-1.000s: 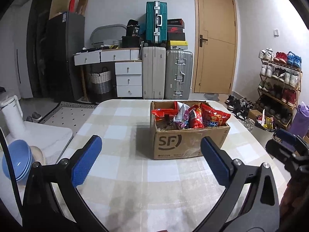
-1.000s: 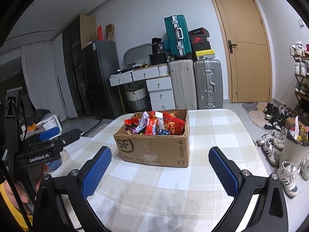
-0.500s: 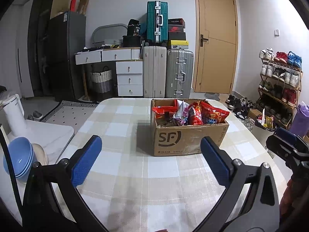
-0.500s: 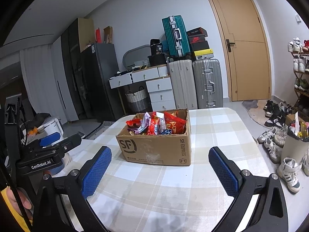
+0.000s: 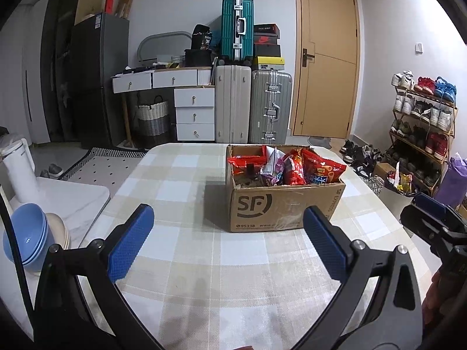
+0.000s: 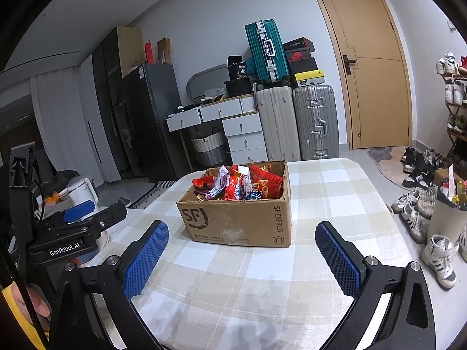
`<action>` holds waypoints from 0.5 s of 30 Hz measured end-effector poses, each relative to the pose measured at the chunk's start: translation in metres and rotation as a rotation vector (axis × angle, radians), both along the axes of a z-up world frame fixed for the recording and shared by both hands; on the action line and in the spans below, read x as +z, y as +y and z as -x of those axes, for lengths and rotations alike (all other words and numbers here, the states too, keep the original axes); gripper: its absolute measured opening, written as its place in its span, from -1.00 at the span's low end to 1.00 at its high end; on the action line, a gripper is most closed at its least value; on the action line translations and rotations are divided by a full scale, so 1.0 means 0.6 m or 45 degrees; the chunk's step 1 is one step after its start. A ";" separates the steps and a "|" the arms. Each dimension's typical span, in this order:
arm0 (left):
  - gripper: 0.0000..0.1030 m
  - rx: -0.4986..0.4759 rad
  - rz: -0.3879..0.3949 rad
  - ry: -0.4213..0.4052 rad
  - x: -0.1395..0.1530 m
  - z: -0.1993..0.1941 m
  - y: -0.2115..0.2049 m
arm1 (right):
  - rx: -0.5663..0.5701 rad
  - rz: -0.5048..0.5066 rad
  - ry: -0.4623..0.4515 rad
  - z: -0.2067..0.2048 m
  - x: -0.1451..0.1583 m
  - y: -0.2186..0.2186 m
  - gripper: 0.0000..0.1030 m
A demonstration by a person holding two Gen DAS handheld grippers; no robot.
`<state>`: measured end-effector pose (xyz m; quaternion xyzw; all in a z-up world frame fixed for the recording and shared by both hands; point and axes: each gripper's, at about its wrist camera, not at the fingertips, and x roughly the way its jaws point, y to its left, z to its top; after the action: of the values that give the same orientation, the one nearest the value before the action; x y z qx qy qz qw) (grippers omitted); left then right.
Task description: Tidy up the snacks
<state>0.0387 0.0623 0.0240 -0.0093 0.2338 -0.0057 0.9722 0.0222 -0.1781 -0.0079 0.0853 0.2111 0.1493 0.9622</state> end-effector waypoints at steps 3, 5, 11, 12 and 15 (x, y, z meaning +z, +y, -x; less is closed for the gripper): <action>0.98 0.002 -0.002 0.011 -0.001 -0.002 -0.001 | 0.005 0.015 0.004 -0.001 -0.001 0.000 0.99; 0.98 0.007 -0.003 0.008 -0.002 -0.002 -0.001 | 0.007 0.018 0.011 -0.003 -0.002 0.001 0.99; 0.98 0.006 -0.012 0.001 0.000 -0.001 -0.002 | 0.008 0.010 0.011 -0.002 -0.002 0.000 0.99; 0.98 0.006 -0.013 0.000 0.001 -0.001 -0.002 | 0.006 0.011 0.012 -0.001 -0.002 0.000 0.99; 0.98 0.003 -0.010 0.003 0.001 0.000 -0.003 | 0.008 0.011 0.013 -0.001 -0.001 0.000 0.99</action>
<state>0.0388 0.0607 0.0246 -0.0057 0.2348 -0.0035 0.9720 0.0230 -0.1781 -0.0086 0.0813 0.2170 0.1509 0.9610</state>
